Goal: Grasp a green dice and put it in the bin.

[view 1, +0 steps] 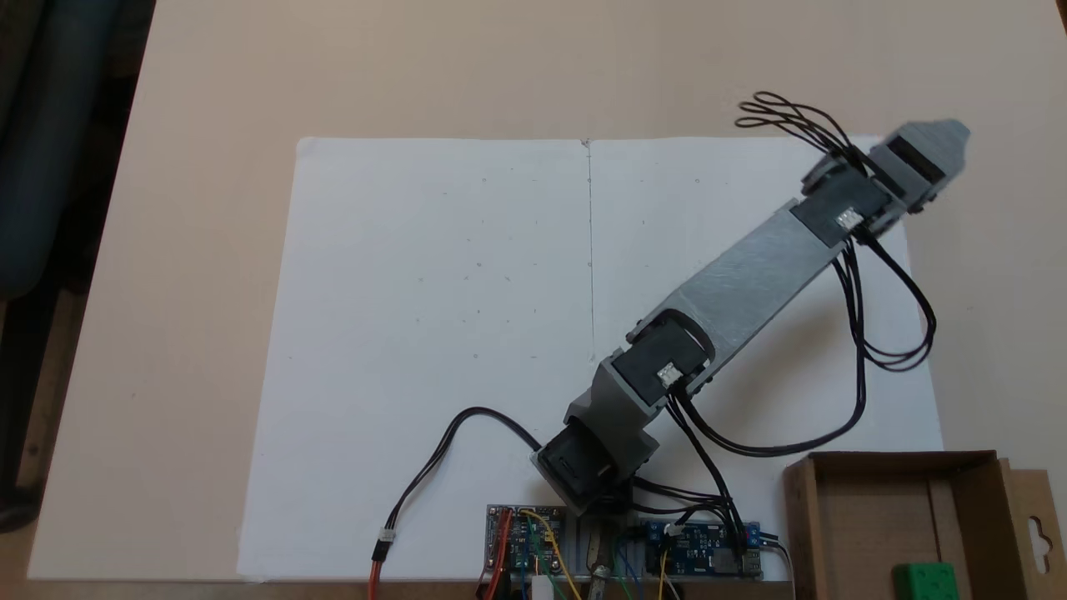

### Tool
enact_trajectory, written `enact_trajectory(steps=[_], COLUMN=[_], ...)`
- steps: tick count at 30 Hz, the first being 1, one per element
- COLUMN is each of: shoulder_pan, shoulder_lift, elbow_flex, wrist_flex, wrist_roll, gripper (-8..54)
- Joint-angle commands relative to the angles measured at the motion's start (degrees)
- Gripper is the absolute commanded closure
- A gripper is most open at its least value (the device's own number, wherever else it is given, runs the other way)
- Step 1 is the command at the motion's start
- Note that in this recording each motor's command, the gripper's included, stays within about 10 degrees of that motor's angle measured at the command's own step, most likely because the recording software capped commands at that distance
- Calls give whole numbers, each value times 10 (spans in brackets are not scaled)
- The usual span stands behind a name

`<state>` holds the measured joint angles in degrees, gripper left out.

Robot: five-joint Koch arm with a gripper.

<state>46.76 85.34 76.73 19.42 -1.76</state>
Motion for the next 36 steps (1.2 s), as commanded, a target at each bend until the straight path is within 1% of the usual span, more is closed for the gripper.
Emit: enact_trajectory(steps=[1, 7, 11, 17, 21, 32, 36], shoulder_pan=[-49, -195, -290, -374, -405, -437, -439], shoulder_lift=[43, 131, 224, 324, 386, 492, 497], elbow_flex=[-2, 84, 192, 300, 374, 559, 664], wrist_flex=[-29, -30, -30, -33, -118, -321, -394], wrist_roll=[32, 32, 31, 29, 23, 10, -18], gripper=[16, 17, 15, 5, 3, 3, 11])
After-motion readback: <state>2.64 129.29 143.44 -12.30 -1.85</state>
